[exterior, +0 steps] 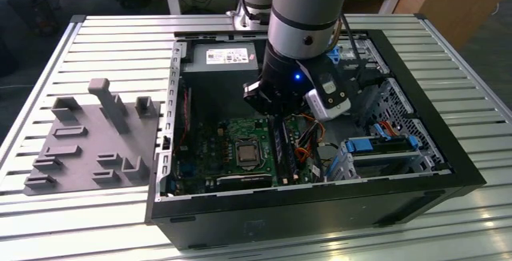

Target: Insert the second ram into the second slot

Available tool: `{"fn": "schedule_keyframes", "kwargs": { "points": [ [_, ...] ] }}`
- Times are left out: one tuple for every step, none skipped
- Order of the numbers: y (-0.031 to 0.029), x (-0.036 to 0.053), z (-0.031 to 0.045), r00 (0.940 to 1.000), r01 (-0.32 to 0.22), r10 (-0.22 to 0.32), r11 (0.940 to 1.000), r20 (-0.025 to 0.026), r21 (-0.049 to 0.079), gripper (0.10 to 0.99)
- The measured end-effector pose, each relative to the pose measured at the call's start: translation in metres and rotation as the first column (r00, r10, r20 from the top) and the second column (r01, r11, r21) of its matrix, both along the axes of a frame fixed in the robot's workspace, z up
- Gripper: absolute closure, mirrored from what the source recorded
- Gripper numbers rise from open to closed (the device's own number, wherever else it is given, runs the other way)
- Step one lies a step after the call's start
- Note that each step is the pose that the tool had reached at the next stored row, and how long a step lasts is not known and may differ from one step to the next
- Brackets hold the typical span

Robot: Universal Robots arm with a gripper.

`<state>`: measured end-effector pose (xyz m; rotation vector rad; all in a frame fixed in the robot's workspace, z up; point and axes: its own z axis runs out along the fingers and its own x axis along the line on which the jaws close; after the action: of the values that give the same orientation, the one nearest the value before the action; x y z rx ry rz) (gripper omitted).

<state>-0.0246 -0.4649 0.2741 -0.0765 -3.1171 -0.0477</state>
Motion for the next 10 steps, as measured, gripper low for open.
{"fn": "schedule_keyframes", "kwargs": {
  "points": [
    [0.0000,0.0001,-0.0003,1.0000,0.000,0.000,1.0000,-0.0001,0.000,0.969],
    [0.0000,0.0001,-0.0011,1.0000,0.000,0.000,1.0000,-0.0001,0.000,0.969],
    [0.0000,0.0001,-0.0023,1.0000,0.000,0.000,1.0000,-0.0001,0.000,0.969],
    [0.0000,0.0001,-0.0042,1.0000,0.000,0.000,1.0000,-0.0001,0.000,0.969],
    [0.0000,0.0001,-0.0059,1.0000,0.000,0.000,1.0000,-0.0001,0.000,0.969],
    [0.0000,0.0001,-0.0136,0.9994,-0.034,0.034,0.9994,-0.0020,0.000,0.969],
    [0.0000,0.0003,-0.0179,0.9988,-0.048,0.048,0.9988,-0.0034,0.001,0.969],
    [-0.0001,0.0003,-0.0182,0.9988,-0.048,0.048,0.9988,-0.0034,0.003,0.969],
    [0.0000,0.0003,-0.0186,0.9988,-0.048,0.048,0.9988,-0.0032,0.006,0.969],
    [0.0000,0.0005,-0.0190,0.9988,-0.048,0.048,0.9988,-0.0030,0.008,0.969]
  ]
}}
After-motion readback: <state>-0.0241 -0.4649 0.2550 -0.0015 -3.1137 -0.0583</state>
